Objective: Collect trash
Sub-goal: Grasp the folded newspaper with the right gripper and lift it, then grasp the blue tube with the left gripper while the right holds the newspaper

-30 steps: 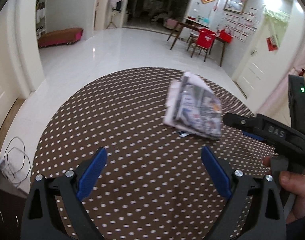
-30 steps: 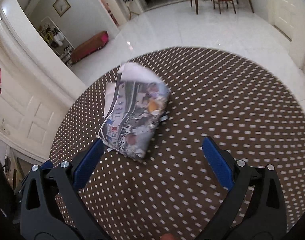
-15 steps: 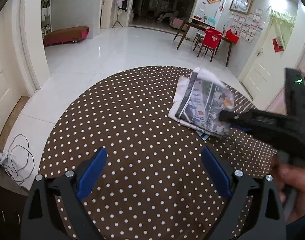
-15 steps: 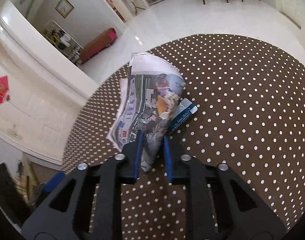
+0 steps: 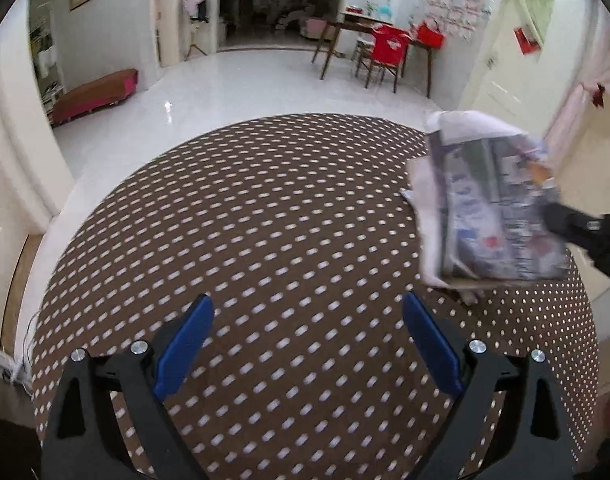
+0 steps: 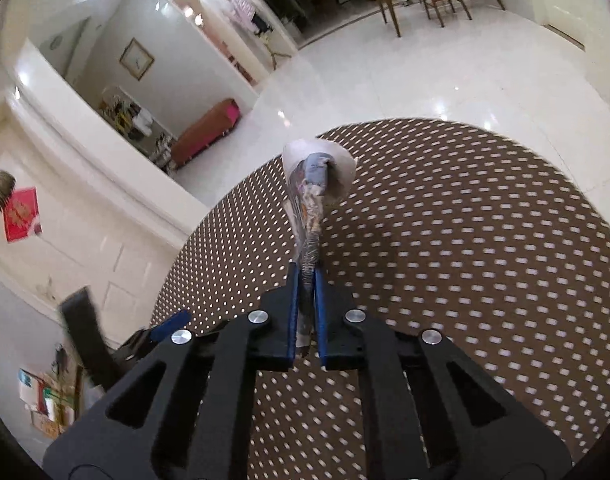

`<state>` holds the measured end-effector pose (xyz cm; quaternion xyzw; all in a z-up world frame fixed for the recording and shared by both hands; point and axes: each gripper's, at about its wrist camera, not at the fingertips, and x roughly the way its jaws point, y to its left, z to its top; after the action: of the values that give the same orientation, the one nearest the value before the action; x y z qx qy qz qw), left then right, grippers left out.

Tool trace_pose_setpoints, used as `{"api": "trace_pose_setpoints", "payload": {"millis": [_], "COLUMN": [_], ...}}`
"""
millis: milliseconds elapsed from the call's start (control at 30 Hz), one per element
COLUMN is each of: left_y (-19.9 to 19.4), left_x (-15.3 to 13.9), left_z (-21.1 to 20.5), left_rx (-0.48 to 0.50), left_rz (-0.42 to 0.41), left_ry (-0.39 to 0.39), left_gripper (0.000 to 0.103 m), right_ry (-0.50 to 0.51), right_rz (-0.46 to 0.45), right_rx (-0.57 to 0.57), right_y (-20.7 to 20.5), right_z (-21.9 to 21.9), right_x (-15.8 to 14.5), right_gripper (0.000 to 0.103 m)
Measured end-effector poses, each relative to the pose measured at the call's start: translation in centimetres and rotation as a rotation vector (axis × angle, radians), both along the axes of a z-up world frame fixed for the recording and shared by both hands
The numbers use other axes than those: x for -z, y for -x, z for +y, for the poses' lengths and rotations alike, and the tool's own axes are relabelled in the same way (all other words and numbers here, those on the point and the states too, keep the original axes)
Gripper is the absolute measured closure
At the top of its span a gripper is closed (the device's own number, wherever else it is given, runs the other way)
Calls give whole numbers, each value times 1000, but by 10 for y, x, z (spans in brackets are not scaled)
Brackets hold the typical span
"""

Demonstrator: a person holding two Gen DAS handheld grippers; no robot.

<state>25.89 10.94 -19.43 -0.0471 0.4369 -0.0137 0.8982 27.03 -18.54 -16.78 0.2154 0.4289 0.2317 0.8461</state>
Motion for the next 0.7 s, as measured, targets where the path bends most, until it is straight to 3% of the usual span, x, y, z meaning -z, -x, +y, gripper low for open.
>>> {"api": "trace_pose_setpoints", "payload": {"millis": [400,533,700], "left_y": [-38,-41,-45], "left_x": [4,9,11], "left_z": [-79,-108,-127], "left_rx": [161,226,230], "left_rz": [20,29,31], "left_ry": [3,-17,-39], "left_gripper": [10,10,10], "right_ry": [-25,-14,-1], "right_rz": [-19,-1,33], "right_rx": [98,92,71], "right_y": [35,27,4], "right_z": [-76,-80,-65], "right_x": [-15,-13,-7], "right_gripper": [96,93,91]}}
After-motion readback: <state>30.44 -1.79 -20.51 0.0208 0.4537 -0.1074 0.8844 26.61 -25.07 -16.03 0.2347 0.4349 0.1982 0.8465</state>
